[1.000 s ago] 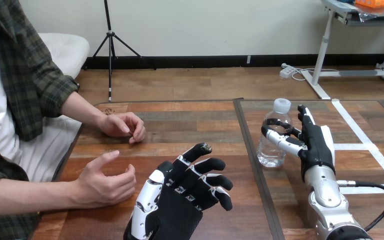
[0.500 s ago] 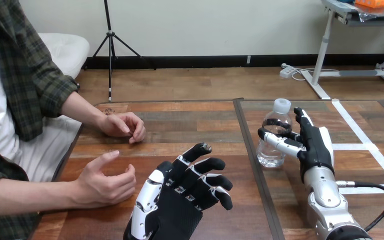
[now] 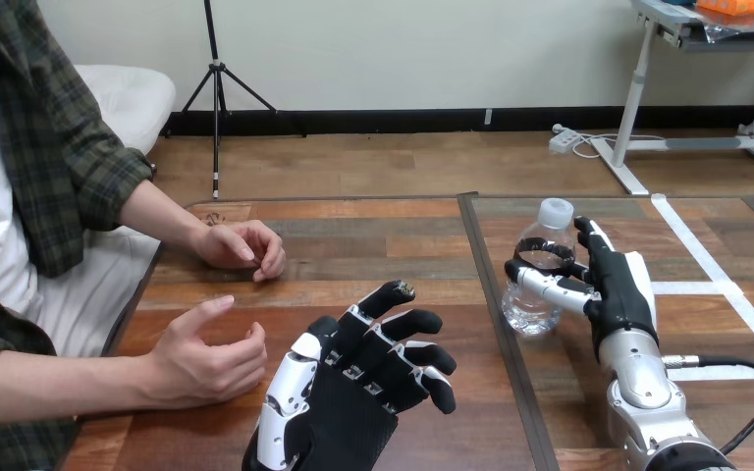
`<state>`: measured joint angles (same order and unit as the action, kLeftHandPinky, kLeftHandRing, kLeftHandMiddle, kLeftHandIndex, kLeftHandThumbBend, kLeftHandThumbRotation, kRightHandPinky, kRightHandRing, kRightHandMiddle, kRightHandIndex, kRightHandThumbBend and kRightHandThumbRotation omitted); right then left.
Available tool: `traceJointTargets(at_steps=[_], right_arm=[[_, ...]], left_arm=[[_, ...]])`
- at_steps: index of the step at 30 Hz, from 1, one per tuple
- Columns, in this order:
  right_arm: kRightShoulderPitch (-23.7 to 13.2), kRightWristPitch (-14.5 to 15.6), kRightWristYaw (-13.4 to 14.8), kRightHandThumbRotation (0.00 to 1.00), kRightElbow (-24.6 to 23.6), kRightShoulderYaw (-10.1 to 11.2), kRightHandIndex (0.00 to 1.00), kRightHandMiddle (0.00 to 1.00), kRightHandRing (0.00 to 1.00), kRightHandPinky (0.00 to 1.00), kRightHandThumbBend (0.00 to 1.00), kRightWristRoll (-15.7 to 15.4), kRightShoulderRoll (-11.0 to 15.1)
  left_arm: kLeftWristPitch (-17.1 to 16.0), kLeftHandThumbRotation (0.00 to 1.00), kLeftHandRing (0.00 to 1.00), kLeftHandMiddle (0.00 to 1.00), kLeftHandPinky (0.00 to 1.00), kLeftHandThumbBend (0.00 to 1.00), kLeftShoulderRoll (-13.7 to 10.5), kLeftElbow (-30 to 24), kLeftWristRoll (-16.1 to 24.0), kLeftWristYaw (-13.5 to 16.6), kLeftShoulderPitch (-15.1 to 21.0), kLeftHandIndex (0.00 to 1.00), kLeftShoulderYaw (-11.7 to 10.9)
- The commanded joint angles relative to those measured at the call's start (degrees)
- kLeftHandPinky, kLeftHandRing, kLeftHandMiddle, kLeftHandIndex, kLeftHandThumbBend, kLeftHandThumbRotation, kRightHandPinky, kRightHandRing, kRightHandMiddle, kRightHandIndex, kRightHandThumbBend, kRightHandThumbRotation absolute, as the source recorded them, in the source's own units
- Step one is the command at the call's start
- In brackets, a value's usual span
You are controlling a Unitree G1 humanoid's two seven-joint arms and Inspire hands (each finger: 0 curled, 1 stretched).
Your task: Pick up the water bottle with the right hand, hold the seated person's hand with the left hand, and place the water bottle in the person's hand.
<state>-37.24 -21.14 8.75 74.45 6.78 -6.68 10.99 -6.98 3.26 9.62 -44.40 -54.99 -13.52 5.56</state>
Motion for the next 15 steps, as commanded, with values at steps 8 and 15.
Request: traceJointTargets(at_steps=[8,15], right_arm=[[-5.1,-0.9,0.4,0.08,-0.2,-1.6,0.96,0.97,0.93,0.87,0.71,-1.9,0.8],[-5.2,-0.5,0.4,0.10,0.0,-2.1,0.96,0.97,0.94,0.88,0.72,-2.3,0.7]], left_arm=[[-1.2,0.90,0.59,0.68,0.42,0.00,4.0,-1.5,-0.5,-0.6,-0.2,0.72,-0.6],[-1.5,0.90,0.59,0.67,0.42,0.01,4.1,-1.7,-0.2,-0.1,-0.5,0.72,-0.5]])
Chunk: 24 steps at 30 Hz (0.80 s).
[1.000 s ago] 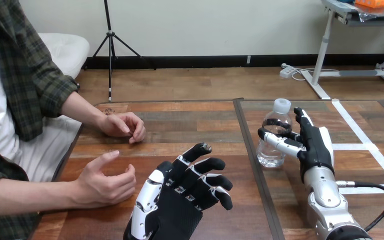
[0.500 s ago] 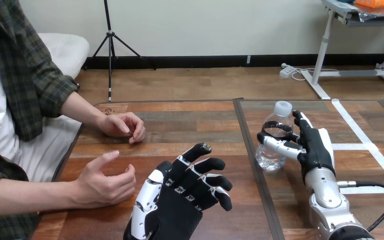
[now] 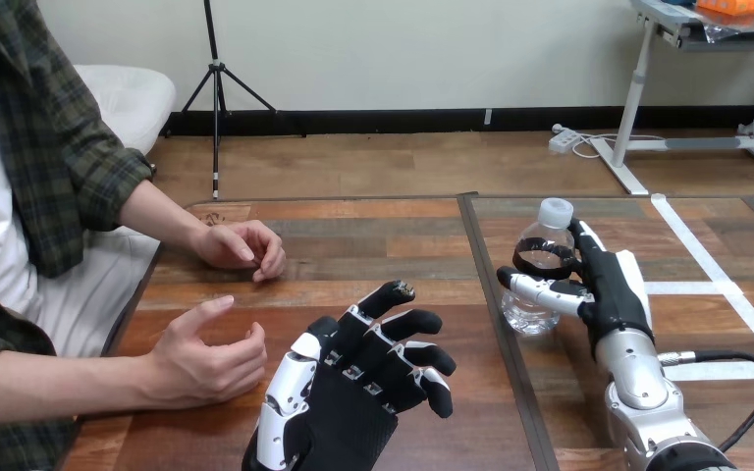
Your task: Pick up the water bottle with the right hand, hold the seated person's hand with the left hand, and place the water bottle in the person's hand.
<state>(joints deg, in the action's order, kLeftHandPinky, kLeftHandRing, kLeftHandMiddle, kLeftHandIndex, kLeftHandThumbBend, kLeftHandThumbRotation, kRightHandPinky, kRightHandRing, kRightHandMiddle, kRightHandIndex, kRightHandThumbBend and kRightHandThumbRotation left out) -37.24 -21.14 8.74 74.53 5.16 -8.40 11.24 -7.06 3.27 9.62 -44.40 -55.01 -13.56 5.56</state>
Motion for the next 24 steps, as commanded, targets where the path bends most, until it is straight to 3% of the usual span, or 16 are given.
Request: traceJointTargets(at_steps=[1,18,24], right_arm=[[-5.2,-0.5,0.5,0.11,-0.1,-0.6,0.95,0.96,0.94,0.87,0.72,-0.6,0.5],[-6.0,1.3,2.7,0.16,0.2,-3.1,0.89,0.90,0.87,0.82,0.73,-3.9,0.4],[-6.1,0.9,3.2,0.12,0.2,-3.7,0.85,0.87,0.82,0.75,0.72,-4.6,0.3]], left_arm=[[-1.5,0.90,0.59,0.67,0.42,0.01,4.1,-1.6,-0.1,-0.1,-0.4,0.72,-0.5],[-1.2,0.91,0.59,0.67,0.42,0.01,4.2,-2.1,-0.3,0.2,-0.9,0.72,-0.2],[-1.1,0.92,0.59,0.67,0.42,0.01,4.1,-2.2,-0.4,0.2,-1.1,0.72,-0.2]])
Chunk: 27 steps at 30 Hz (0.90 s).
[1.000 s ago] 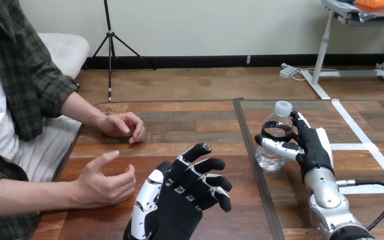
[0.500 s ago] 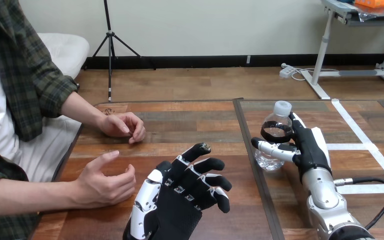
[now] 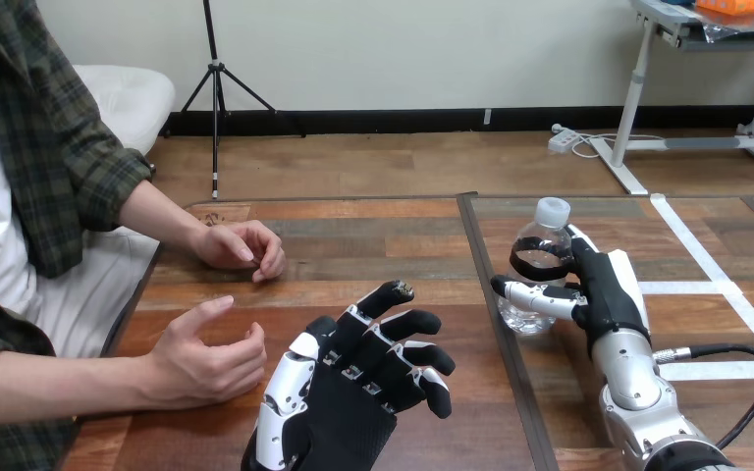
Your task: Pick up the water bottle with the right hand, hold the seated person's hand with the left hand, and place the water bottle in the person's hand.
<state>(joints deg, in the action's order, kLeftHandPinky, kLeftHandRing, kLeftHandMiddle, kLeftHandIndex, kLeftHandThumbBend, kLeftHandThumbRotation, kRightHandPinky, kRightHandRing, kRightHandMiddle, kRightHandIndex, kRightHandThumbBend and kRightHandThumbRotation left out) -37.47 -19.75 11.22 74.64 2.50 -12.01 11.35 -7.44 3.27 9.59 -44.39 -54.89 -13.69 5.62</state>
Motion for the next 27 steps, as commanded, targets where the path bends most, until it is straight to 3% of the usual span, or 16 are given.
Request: traceJointTargets(at_steps=[1,13,27], right_arm=[[-5.8,-0.6,0.8,0.11,0.1,-1.1,0.85,0.87,0.81,0.74,0.72,-1.0,0.2],[-5.8,-0.4,1.6,0.02,0.2,-1.2,0.79,0.81,0.76,0.69,0.73,-1.1,-0.4],[-6.0,0.3,3.4,0.00,0.2,-1.7,0.74,0.75,0.71,0.67,0.73,-1.9,-1.0]], left_arm=[[-0.6,0.92,0.59,0.67,0.42,0.01,4.1,-2.2,-0.5,0.0,-1.0,0.72,-0.2],[-1.0,0.92,0.59,0.67,0.42,0.01,4.3,-2.3,-0.3,0.2,-1.3,0.72,-0.1],[-1.1,0.94,0.59,0.68,0.43,0.02,4.3,-2.1,-0.5,0.0,-1.3,0.72,-0.2]])
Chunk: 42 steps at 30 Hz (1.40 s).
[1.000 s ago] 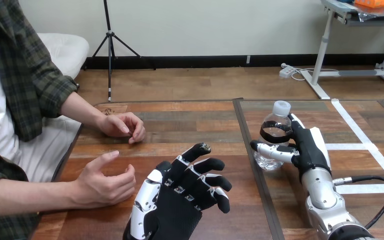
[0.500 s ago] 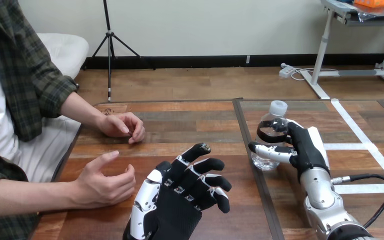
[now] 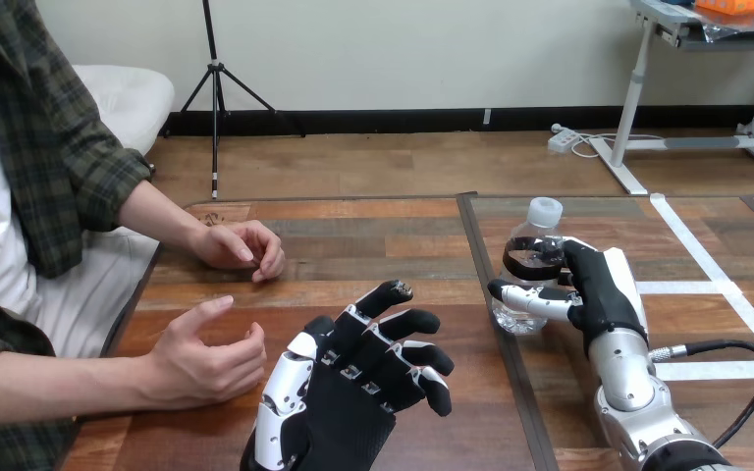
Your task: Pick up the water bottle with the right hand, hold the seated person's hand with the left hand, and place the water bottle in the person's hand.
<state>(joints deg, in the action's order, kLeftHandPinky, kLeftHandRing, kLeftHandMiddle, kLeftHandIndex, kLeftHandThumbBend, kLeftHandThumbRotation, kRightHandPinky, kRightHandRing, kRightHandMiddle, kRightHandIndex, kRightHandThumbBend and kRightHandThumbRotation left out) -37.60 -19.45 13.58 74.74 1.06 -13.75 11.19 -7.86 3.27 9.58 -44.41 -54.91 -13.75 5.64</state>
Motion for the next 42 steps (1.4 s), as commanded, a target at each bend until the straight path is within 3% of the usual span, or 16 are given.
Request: traceJointTargets(at_steps=[1,20,26,42], right_arm=[[-5.9,0.0,1.1,0.00,0.1,-0.3,0.74,0.75,0.71,0.67,0.73,-0.1,-0.9],[-6.1,0.8,2.4,0.00,0.2,-0.5,0.68,0.68,0.65,0.60,0.71,0.1,-1.5],[-6.1,0.4,1.5,0.00,0.1,1.0,0.67,0.67,0.63,0.58,0.72,1.9,-2.0],[-6.0,-0.3,2.6,0.00,0.3,2.1,0.63,0.61,0.57,0.53,0.72,3.1,-3.0]], left_arm=[[-0.8,0.94,0.59,0.68,0.43,0.02,4.3,-2.1,-0.4,0.1,-1.4,0.72,-0.2],[-0.8,0.94,0.59,0.68,0.45,0.04,4.1,-2.2,-0.3,0.3,-1.8,0.73,-0.2],[-0.1,0.94,0.59,0.68,0.46,0.04,4.1,-2.3,-0.8,0.3,-1.8,0.72,-0.2],[-0.5,0.95,0.59,0.68,0.47,0.03,4.2,-1.9,-0.8,0.2,-1.6,0.73,-0.3]])
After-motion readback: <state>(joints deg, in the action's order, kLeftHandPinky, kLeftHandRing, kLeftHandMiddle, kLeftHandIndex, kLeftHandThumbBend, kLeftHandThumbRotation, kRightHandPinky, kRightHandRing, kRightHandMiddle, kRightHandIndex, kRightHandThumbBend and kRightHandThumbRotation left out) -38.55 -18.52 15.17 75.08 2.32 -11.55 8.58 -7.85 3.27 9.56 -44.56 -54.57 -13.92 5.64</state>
